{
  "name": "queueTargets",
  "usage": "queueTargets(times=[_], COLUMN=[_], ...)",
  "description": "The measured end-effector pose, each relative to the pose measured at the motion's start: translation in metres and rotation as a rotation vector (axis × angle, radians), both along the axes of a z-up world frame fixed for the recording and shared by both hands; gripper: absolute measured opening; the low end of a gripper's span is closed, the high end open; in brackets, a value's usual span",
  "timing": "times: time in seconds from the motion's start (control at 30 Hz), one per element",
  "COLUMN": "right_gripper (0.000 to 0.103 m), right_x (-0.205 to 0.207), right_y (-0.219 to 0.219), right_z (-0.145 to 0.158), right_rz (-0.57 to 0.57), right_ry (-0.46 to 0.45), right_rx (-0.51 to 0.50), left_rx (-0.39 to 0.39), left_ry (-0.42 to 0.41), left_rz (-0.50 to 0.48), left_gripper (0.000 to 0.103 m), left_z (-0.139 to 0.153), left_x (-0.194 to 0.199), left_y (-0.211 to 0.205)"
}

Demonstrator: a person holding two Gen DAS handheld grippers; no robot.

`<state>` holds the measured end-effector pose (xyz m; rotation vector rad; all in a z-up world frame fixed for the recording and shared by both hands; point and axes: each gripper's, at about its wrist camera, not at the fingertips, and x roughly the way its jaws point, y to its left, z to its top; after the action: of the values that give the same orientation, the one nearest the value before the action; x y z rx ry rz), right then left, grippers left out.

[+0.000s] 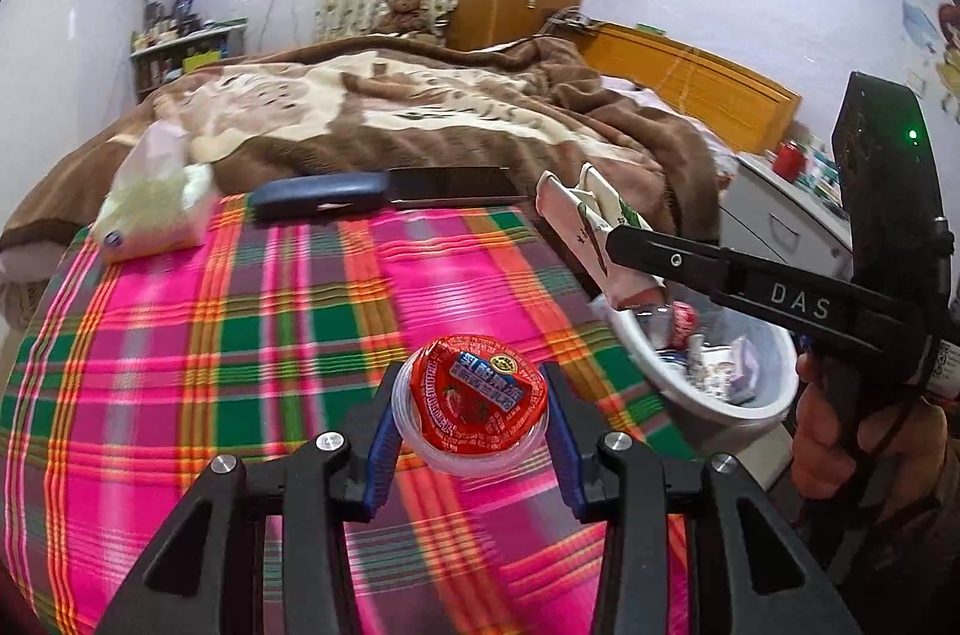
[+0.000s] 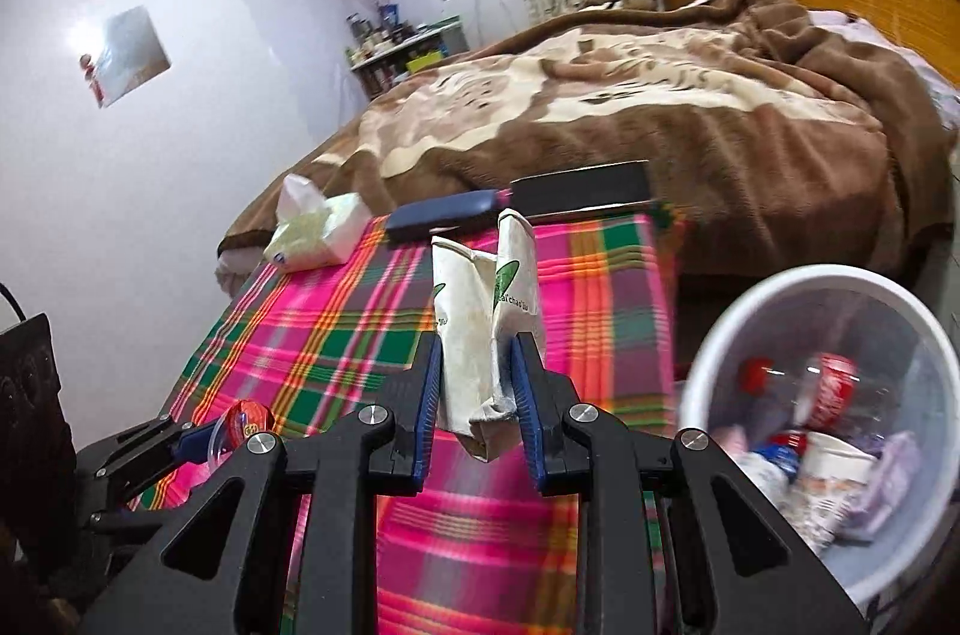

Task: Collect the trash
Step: 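Carry the cup and paper over the white bin and open both tools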

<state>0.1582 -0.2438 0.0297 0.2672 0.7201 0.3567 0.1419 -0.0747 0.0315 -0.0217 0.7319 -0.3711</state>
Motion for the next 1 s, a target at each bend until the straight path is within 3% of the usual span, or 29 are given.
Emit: queueTargets(times=[0.53,1.0], right_gripper=[0.025,0.03], right_x=[-0.033,-0.019], right_y=[-0.103,-0.146], right_z=[-0.003,-0.043], right_rz=[-0.222,-0.337], right_ry=[0.008,0.15], right_rx=[-0.034,-0.144], left_rx=[0.025,0.029], left_ry=[-0.025,0.06], left_rz=[-0.22,-0.324], left_gripper=[0.043,0.044], left_z=[0.009,-0.024], left_x=[-0.002,0.028], left_y=[-0.13,-0.204])
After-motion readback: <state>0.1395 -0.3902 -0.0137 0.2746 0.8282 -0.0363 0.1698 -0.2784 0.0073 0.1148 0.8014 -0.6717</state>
